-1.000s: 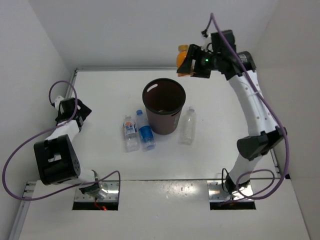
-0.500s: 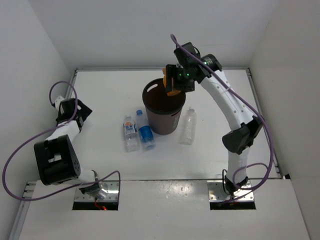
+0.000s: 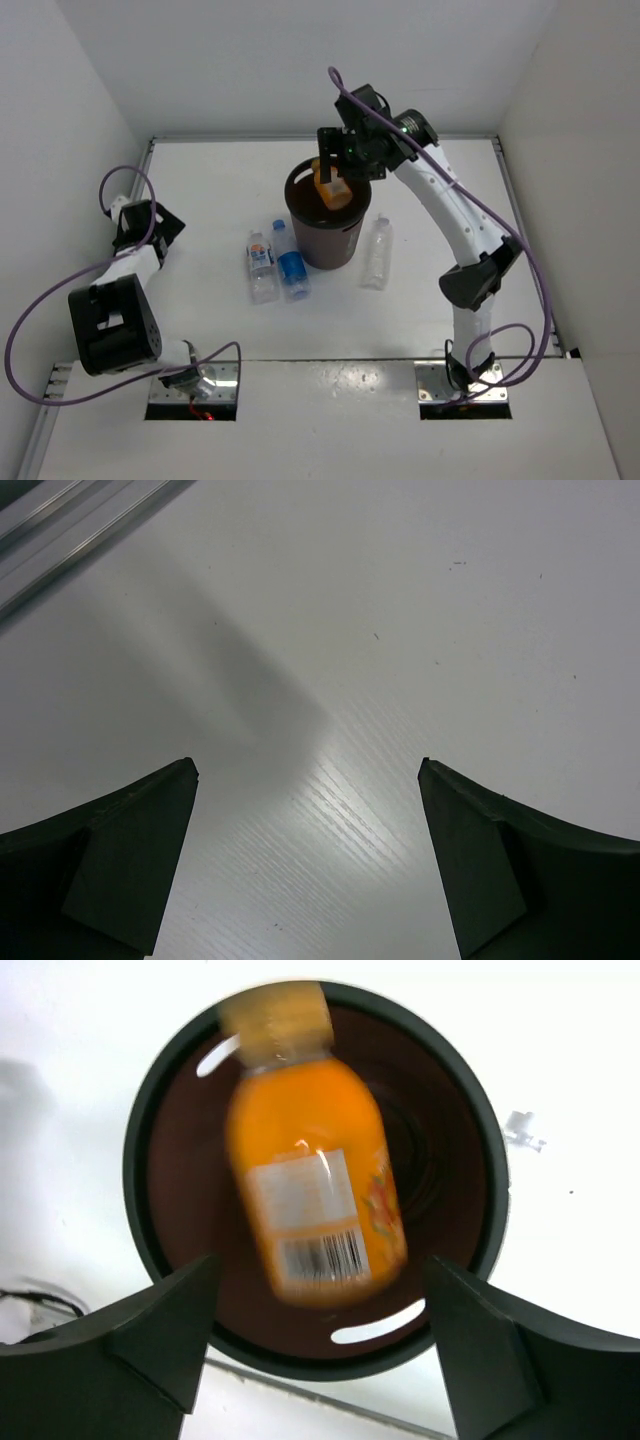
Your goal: Put the plastic bottles in the bin
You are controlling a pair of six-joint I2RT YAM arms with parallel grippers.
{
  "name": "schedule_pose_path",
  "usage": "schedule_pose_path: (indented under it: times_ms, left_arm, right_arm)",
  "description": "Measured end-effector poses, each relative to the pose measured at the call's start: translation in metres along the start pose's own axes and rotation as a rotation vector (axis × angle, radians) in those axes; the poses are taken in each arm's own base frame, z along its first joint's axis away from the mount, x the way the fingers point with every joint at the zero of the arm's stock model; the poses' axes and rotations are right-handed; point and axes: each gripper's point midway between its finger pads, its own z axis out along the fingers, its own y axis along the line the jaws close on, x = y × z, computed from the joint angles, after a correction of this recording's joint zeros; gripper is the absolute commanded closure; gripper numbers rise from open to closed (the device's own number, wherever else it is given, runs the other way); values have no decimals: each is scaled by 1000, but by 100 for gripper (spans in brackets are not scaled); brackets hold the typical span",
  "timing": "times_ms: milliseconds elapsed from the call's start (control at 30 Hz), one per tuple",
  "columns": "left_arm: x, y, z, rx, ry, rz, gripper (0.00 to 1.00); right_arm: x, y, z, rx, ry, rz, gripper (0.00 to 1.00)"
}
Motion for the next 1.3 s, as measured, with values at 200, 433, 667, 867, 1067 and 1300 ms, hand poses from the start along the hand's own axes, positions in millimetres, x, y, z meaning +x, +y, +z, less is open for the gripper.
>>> schedule_pose_path:
  times_ms: [200, 433, 667, 867, 1067, 1300]
  left_arm:
    - [-1, -1, -1, 7, -3, -1, 0]
    - [-1, -2, -2, 10, -1, 0, 0]
    - [1, -20, -4, 105, 13, 43, 0]
    - [-2, -43, -9, 189, 19, 4, 0]
    - [-21, -65, -14, 255, -23, -4, 0]
    - [-11, -53, -12, 215, 3, 91, 0]
  right_arm:
    - [-18, -7, -30, 19, -106, 19, 6]
    - [-37, -52, -115, 108, -386, 151, 0]
    - [-12, -122, -158, 270, -521, 386, 0]
    - [74, -179, -58, 445, -206, 503, 0]
    - [144, -203, -7, 456, 51, 606, 0]
    - [185, -169, 41, 242, 207, 648, 0]
